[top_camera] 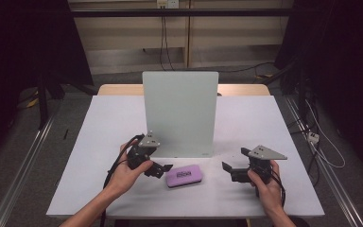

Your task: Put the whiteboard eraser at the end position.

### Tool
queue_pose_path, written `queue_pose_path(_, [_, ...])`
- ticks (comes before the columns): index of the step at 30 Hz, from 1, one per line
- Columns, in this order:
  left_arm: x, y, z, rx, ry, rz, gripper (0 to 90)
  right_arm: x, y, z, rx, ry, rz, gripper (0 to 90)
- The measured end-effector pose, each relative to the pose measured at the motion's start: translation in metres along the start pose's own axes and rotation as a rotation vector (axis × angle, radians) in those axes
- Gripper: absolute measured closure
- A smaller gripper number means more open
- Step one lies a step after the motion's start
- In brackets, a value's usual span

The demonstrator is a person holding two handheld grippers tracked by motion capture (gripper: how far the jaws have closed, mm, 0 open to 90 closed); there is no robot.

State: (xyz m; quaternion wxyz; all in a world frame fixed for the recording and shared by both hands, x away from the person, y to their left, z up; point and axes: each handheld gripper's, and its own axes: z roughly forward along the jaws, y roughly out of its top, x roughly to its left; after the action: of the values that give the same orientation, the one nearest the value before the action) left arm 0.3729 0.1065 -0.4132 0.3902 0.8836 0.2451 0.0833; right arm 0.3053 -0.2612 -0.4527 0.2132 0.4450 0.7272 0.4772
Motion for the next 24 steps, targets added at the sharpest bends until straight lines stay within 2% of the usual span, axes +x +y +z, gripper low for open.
queue_pose_path(1, [0.000,-0.002,-0.003,-0.005,0.032,-0.011,6.6,0.000,0.000,0.000,0.000,-0.001,0.001,5.4])
queue_pose_path(2, [0.003,-0.004,-0.006,-0.024,0.021,-0.021,6.6,0.000,0.000,0.000,0.000,-0.002,0.001,5.4])
queue_pose_path(5, [0.007,-0.010,-0.013,-0.061,0.062,-0.044,6.6,0.001,0.000,0.000,0.002,-0.004,0.002,5.4])
queue_pose_path(8, [0.011,-0.016,-0.020,-0.090,0.088,-0.049,6.4,0.001,-0.001,-0.002,0.002,-0.007,0.000,5.4])
queue_pose_path(13, [0.017,-0.028,-0.035,-0.135,0.103,-0.078,6.3,-0.001,-0.003,-0.005,0.002,-0.017,0.005,5.4])
queue_pose_path(15, [0.018,-0.033,-0.041,-0.136,0.115,-0.080,6.3,-0.001,-0.003,-0.006,0.001,-0.020,0.010,5.4])
queue_pose_path(16, [0.018,-0.036,-0.043,-0.141,0.139,-0.087,6.3,-0.001,-0.004,-0.007,0.000,-0.021,0.010,5.4])
queue_pose_path(17, [0.020,-0.038,-0.045,-0.151,0.128,-0.096,6.3,-0.001,-0.004,-0.007,0.001,-0.022,0.006,5.4])
queue_pose_path(24, [0.026,-0.055,-0.059,-0.167,0.171,-0.141,6.3,0.000,-0.004,-0.006,0.005,-0.021,0.011,5.4])
